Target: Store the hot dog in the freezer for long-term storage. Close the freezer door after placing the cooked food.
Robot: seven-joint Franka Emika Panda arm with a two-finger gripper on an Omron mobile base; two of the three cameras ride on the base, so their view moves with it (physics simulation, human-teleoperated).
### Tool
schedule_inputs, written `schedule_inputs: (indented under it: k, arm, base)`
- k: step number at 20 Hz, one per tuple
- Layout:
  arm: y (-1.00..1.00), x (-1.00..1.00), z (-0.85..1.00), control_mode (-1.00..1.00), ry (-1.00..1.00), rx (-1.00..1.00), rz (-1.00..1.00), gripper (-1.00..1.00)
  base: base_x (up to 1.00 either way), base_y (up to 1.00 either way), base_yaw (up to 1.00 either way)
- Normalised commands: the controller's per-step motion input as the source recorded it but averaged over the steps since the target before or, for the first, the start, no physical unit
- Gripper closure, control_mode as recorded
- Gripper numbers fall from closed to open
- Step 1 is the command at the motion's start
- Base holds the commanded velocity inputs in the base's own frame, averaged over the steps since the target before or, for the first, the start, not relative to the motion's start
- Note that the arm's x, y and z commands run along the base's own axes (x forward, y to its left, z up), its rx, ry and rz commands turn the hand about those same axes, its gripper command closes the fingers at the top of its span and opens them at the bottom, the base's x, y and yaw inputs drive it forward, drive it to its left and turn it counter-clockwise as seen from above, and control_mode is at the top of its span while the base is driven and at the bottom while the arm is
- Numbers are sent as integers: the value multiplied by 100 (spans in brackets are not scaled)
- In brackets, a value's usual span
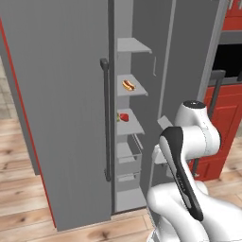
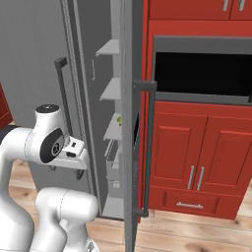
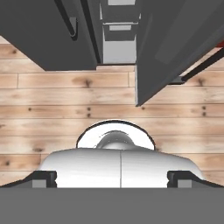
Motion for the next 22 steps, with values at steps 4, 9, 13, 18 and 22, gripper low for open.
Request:
schedule_inputs:
  k: [4,9,13,18,22]
  arm:
    - [0,0,0,100,0,0,0,-100]
    - [0,0,0,100,0,0,0,-100]
    - [0,0,0,100,0,0,0,-100]
    - [0,0,0,100,0,0,0,-100]
    - [0,0,0,100,0,0,0,-100]
  base:
    - [31,0,0]
    - [30,0,0]
    - [6,0,0]
    - [0,0,0]
    - [0,0,0]
